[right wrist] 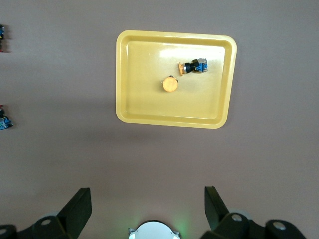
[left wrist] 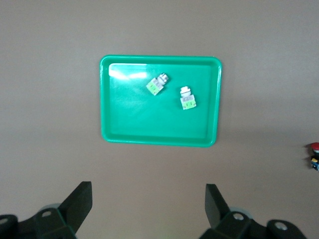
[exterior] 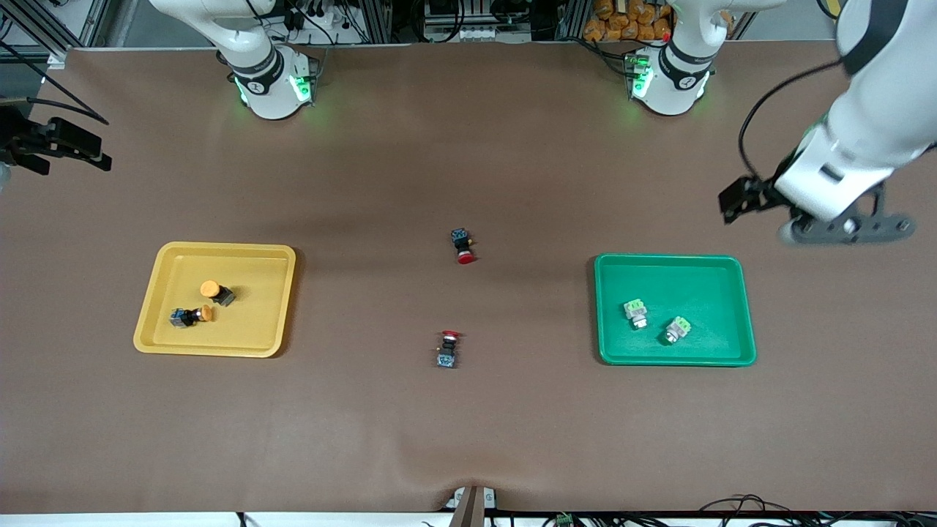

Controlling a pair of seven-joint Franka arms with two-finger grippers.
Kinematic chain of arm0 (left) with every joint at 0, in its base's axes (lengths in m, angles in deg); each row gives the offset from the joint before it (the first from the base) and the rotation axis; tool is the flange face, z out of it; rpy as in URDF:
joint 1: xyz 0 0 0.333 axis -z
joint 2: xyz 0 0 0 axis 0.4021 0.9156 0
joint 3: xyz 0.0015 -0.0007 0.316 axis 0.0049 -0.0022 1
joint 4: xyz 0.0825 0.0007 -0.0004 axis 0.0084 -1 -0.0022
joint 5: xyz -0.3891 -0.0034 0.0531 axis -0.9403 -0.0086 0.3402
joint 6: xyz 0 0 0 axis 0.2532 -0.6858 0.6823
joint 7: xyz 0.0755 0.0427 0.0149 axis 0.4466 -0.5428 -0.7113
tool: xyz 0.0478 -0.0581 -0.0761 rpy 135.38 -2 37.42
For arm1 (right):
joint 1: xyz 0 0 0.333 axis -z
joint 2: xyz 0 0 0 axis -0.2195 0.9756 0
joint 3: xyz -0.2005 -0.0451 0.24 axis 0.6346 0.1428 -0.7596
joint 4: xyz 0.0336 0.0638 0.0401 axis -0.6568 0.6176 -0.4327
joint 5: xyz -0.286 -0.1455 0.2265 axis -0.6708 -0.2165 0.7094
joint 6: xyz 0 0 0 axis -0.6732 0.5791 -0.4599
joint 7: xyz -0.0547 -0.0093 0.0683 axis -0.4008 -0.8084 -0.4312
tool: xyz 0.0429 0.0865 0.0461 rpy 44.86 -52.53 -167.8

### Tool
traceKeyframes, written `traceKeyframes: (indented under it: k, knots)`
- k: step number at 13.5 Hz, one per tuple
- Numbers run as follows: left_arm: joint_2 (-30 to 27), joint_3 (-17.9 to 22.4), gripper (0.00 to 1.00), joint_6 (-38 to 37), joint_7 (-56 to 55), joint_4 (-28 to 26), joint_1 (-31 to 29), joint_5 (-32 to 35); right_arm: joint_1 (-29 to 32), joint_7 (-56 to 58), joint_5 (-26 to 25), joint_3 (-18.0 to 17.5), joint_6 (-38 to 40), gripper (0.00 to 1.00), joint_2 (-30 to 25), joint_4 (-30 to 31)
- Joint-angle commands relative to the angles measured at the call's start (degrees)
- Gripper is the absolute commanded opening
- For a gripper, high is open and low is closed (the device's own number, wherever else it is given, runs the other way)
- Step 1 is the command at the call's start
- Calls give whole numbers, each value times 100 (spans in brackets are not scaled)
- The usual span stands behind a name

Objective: Place green and yellow buttons in trays

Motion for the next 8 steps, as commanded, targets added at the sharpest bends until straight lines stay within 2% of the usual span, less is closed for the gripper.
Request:
traceKeyframes:
  k: [1, 4, 8]
  knots:
    - [-408, 320, 100, -243, -66, -156, 141, -104, 108, -1, 21, -78, 77, 100, -88, 20]
    - [-690, 373, 100, -648, -31, -165, 79, -87, 108, -1, 21, -78, 77, 100, -106, 29]
    - [-910, 382, 100, -763, 31, -218, -115, -87, 108, -1, 21, -69, 51, 100, -79, 38]
